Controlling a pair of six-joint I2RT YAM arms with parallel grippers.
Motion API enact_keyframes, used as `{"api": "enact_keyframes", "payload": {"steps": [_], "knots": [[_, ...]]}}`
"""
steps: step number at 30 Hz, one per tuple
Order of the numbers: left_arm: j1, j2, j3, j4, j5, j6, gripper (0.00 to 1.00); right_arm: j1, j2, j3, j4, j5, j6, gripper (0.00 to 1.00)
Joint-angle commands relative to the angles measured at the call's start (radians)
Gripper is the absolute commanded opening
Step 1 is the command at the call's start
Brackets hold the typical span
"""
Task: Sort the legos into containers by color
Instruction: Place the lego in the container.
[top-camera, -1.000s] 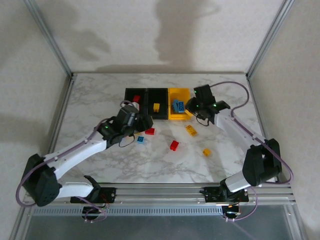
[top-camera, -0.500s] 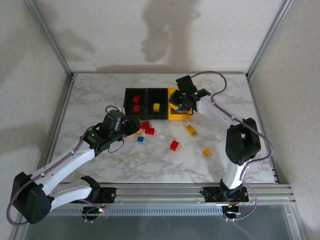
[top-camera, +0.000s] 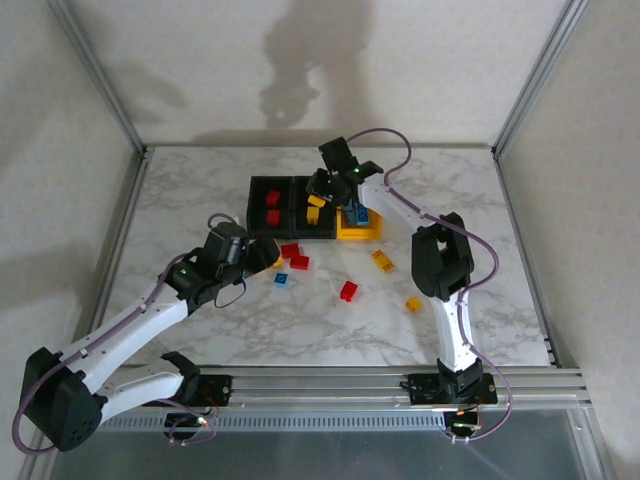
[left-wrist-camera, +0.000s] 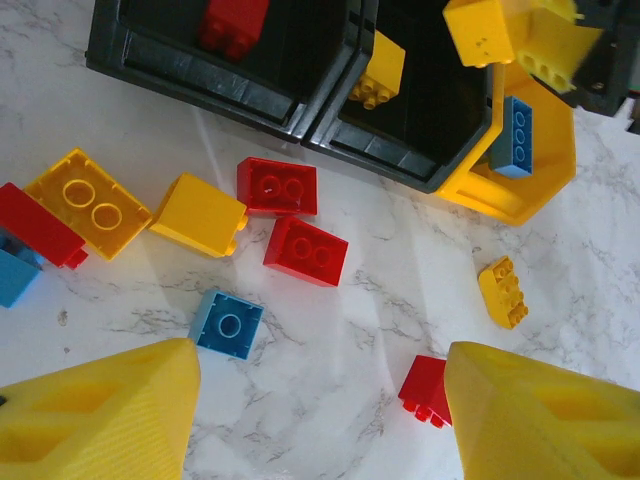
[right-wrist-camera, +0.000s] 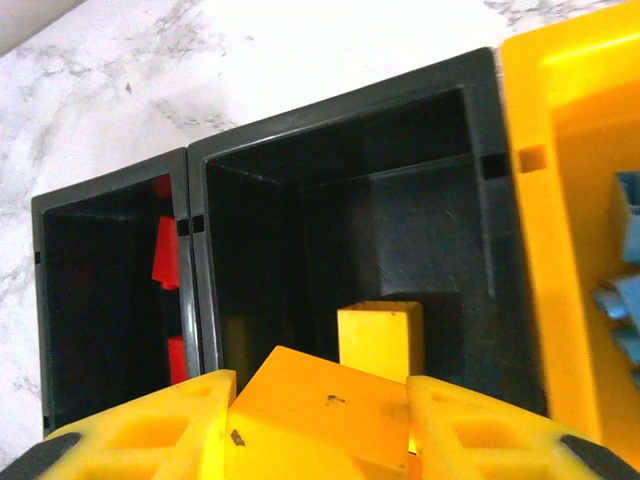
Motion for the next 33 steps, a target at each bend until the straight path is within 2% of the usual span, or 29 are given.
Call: {"api": "enact_keyframes", "payload": {"steps": [1,12,17,25,33], "knots": [[0.013,-0.027,-0.016,-0.031,-0.018,-0.013,0.65,0.016,0.059,0.078,-0.041,-0.028,-0.02,0.37],[0.018,-0.031,-0.02,-0.039,-0.019,-0.014,0.65,0.023,0.158,0.154,-0.059,-0.051,-0.012,0.39],[0.019,-0.03,-0.026,-0.038,-0.019,-0.018,0.65,0.027,0.161,0.163,-0.062,-0.046,-0.014,0.48],[0.019,-0.017,-0.026,-0.026,-0.012,-0.024,0.65,0.028,0.112,0.175,-0.073,-0.026,-0.036,0.55],[0.018,-0.003,-0.028,-0.009,0.003,-0.028,0.66,0.047,-0.015,0.094,-0.049,0.019,-0.056,0.54]]}}
